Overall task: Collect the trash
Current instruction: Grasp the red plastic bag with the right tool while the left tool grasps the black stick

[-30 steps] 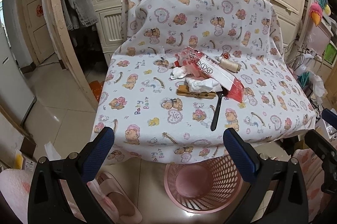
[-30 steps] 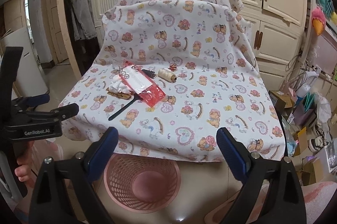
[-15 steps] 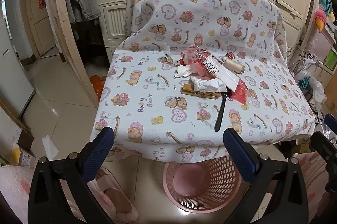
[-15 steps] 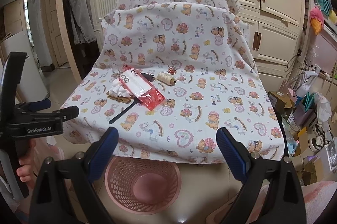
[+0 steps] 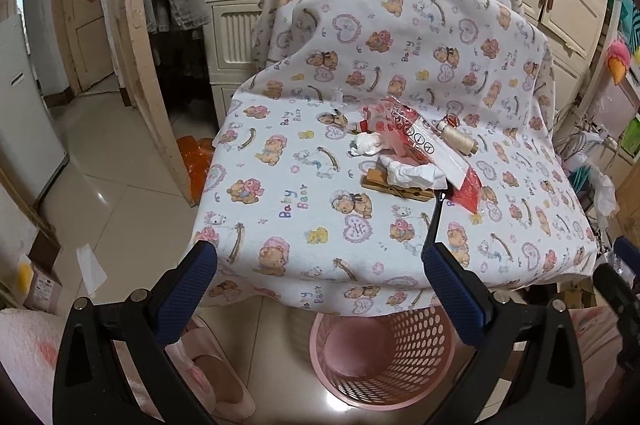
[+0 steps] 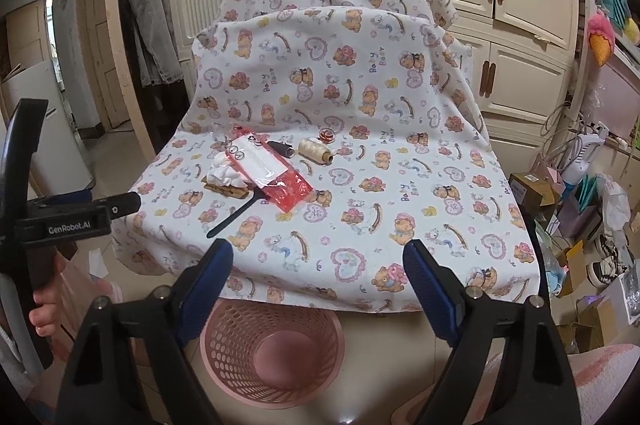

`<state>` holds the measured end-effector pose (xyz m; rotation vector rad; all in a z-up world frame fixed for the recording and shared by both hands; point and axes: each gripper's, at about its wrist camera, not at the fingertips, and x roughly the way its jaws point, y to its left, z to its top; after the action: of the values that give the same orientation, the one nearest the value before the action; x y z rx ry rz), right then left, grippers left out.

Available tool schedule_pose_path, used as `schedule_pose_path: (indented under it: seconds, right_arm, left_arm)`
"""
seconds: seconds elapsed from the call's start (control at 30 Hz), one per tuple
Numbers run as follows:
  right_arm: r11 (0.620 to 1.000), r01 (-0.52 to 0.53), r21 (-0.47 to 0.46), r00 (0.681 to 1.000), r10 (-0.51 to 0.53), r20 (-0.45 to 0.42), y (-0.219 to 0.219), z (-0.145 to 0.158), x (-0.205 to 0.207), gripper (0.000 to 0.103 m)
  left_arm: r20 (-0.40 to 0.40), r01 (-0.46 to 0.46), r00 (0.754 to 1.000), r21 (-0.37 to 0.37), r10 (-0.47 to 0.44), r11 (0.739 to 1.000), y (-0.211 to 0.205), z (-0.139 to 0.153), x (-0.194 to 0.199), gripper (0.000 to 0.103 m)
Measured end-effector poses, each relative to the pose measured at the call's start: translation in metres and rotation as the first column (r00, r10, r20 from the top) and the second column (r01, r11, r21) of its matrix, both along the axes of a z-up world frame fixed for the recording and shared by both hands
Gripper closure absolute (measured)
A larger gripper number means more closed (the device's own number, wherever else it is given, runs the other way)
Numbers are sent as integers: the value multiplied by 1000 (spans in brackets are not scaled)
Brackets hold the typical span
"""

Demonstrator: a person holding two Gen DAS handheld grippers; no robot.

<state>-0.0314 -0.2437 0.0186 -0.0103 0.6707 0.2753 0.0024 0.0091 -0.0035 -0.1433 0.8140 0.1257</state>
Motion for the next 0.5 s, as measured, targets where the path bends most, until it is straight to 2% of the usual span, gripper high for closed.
schedule_pose_path:
  seconds: [0.2,0.3,0.4,0.47,0.5]
  right_arm:
    - [997,-72,-14,997,72,-17,10,15,34,20]
    - [990,-138,-43,990,136,-36,22,15,60,22]
    - [973,-204,-107,978,197,-74,46,-2,89,35]
    - [960,-236,-151,971,226,-83,60,-14,101,48]
    - [953,-250,-168,967,239,-87,66,-22,108,50]
  left_arm:
    - [0,-1,1000,31,1,1000,-2,-2,7,4]
    - [3,-28,1000,80,27,996,-1,-4,13,4]
    - [-6,-48,999,77,49,996,3,-9,22,6]
    - [-15,-61,998,76,62,995,6,-12,27,7]
    - [-18,-65,998,75,66,995,6,-13,29,9]
